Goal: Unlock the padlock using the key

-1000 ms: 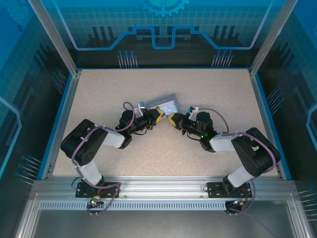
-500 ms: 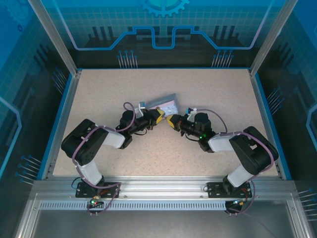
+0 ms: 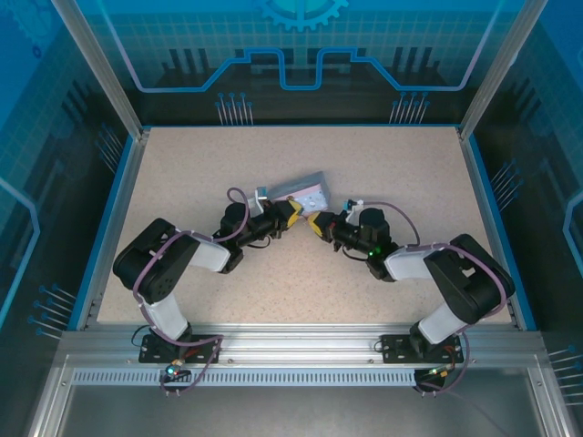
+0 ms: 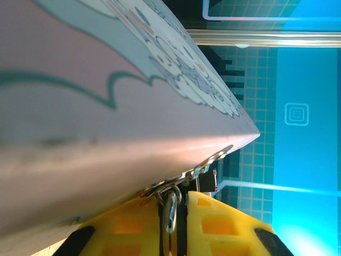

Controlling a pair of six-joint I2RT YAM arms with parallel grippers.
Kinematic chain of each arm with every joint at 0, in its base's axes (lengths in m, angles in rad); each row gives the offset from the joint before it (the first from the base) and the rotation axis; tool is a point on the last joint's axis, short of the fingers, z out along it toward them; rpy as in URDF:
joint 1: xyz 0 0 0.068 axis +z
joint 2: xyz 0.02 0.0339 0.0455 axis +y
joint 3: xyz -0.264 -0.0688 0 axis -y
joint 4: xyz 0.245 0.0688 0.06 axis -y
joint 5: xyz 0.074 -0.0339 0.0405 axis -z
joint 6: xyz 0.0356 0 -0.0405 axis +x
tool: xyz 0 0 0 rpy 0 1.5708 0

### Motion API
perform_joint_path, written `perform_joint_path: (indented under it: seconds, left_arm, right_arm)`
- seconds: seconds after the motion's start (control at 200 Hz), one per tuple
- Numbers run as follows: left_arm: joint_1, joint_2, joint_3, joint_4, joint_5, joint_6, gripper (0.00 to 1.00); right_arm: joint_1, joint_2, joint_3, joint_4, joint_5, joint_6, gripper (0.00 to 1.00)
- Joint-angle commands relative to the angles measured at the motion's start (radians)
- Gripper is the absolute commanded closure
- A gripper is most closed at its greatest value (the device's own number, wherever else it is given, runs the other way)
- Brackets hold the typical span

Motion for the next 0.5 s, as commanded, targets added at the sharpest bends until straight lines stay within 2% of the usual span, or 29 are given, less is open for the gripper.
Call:
perform_joint_path:
  seconds: [0.0,0.215,0.495]
  left_arm:
    - [-0.003,0.006,0.011,0.086,0.002,0.003,1.00]
    - [-0.003,0.006,0.014,0.084,0.002,0.004,1.00]
    - [-0.003,0.005,0.015,0.074,0.002,0.005,1.00]
  right_arm:
    - [-0.018,-0.055,-0.029,-0.045,0.007,-0.036,1.00]
    - [-0.030,-0.112,-0.015,-0.105,0.003,-0.060,1.00]
    - [-0.026,-0.088,0.036,-0.104,-0.007,-0.053,1.00]
